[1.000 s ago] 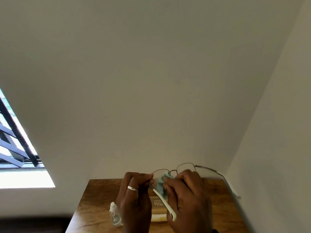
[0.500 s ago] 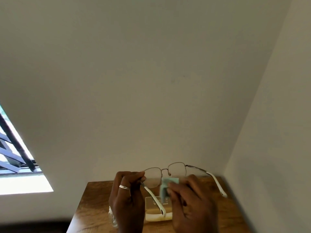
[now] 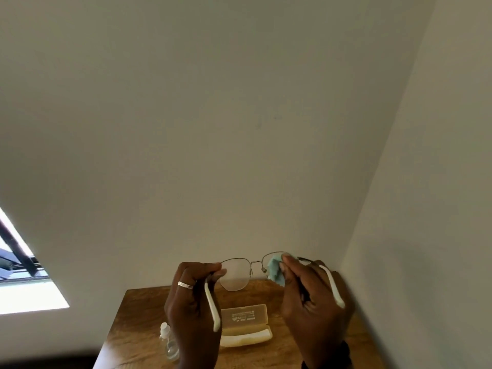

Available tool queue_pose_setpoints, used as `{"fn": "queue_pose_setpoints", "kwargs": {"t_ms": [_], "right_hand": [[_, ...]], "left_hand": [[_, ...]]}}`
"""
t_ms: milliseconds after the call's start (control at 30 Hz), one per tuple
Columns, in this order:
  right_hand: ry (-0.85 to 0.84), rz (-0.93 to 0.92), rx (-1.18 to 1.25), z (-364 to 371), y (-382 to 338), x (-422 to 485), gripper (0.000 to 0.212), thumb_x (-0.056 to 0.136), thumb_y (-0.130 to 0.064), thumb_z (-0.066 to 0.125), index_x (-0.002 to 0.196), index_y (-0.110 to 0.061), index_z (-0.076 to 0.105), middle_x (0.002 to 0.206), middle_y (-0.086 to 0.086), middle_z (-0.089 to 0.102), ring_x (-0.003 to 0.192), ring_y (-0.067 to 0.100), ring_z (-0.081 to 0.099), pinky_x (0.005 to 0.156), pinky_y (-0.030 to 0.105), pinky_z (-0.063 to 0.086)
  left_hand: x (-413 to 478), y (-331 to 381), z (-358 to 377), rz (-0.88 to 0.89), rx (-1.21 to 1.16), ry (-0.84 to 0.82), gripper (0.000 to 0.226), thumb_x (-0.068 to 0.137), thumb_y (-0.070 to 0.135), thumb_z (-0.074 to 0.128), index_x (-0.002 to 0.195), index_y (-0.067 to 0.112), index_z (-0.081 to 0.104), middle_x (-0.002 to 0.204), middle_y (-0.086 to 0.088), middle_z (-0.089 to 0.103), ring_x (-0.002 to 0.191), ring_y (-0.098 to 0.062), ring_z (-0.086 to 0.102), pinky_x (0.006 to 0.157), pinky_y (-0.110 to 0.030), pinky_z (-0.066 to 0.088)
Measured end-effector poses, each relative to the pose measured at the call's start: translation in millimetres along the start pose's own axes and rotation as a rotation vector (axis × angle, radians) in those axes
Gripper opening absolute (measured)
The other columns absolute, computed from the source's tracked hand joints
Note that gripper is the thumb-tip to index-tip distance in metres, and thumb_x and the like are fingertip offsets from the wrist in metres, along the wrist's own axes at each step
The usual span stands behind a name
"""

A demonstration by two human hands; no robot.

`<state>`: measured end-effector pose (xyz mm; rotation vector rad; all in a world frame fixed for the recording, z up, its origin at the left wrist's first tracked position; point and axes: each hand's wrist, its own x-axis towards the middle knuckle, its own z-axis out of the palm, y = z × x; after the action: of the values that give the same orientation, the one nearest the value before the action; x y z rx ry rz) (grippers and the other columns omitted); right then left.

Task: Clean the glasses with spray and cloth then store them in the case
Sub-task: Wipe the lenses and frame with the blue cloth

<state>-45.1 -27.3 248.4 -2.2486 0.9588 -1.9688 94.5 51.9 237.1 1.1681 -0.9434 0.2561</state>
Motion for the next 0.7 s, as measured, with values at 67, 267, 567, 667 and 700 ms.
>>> {"fn": "queue_pose_setpoints", "kwargs": {"t_ms": [67,267,567,667,700], "right_hand": [[-0.014,0.013,0.014,0,-1,1,0.04,0.094,-0.036,0.057,0.089,-0.002,0.078,0.084,0.005,0.076,0.072,0.002,0.062,0.058,0.021,0.054],[-0.128,0.128,0.184,4,-2,-5,0.026,0.088,-0.029,0.067,0.099,-0.008,0.077,0.095,-0.002,0.077,0.083,0.003,0.071,0.064,0.028,0.06],[-0.271,0.065,0.062,-20,12,-18,0.021,0.084,-0.029,0.066,0.096,-0.018,0.079,0.094,-0.007,0.077,0.081,0.005,0.07,0.067,0.031,0.059],[-0.17,0.07,-0.021,-20,10,-12,0.016,0.079,-0.021,0.073,0.092,-0.016,0.08,0.09,-0.003,0.077,0.078,0.005,0.069,0.064,0.031,0.058],[-0.141,0.068,-0.031,-19,8,-9,0.016,0.079,-0.021,0.073,0.091,-0.014,0.08,0.089,-0.002,0.077,0.078,0.004,0.068,0.065,0.029,0.057]], "left_hand": [[0,1,1,0.009,-0.003,-0.006,0.012,0.089,0.018,0.057,0.088,0.01,0.066,0.083,-0.011,0.069,0.078,-0.026,0.072,0.067,-0.025,0.058],[-3,-2,4,0.011,-0.012,-0.006,0.019,0.087,0.014,0.058,0.082,-0.002,0.068,0.084,-0.007,0.069,0.081,-0.018,0.07,0.067,-0.026,0.056],[-9,-6,-3,0.004,0.001,-0.005,0.011,0.085,0.01,0.058,0.086,0.015,0.068,0.083,-0.006,0.069,0.079,-0.017,0.07,0.066,-0.031,0.056],[-11,-5,0,-0.021,-0.039,0.005,0.011,0.085,0.012,0.056,0.084,0.012,0.068,0.082,-0.008,0.069,0.078,-0.021,0.07,0.064,-0.035,0.057],[-11,-4,1,-0.028,-0.055,0.009,0.012,0.085,0.012,0.056,0.083,0.01,0.068,0.082,-0.009,0.069,0.078,-0.023,0.07,0.064,-0.037,0.057]]}}
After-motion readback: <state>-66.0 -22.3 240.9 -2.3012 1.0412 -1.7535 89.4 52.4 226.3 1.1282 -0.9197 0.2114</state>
